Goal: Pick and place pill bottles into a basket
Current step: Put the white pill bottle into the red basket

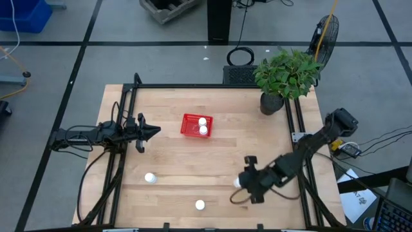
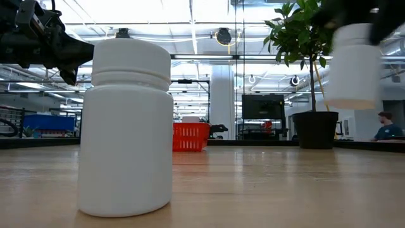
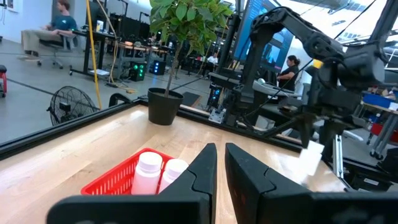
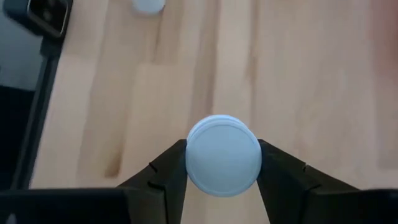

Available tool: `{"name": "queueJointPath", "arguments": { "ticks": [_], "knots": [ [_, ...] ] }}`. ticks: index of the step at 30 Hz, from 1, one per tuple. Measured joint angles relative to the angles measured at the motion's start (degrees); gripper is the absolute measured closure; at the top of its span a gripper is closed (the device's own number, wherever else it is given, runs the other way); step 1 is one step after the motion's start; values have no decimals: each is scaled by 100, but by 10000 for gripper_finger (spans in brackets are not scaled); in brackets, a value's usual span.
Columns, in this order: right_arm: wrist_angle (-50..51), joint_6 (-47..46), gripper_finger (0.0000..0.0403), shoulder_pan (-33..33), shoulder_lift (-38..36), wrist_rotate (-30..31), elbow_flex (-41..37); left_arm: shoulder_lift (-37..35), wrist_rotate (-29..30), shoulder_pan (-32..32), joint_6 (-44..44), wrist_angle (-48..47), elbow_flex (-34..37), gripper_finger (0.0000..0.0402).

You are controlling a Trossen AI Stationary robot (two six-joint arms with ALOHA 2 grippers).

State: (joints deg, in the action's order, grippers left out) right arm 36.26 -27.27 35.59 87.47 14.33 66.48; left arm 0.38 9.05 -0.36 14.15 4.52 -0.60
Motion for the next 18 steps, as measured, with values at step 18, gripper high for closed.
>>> {"name": "queueJointPath", "arguments": {
  "ticks": [18],
  "knots": [
    [-1077, 2459, 248, -1932, -11, -1261, 345, -1, 0, 0, 2, 1, 0, 364]
  ]
}}
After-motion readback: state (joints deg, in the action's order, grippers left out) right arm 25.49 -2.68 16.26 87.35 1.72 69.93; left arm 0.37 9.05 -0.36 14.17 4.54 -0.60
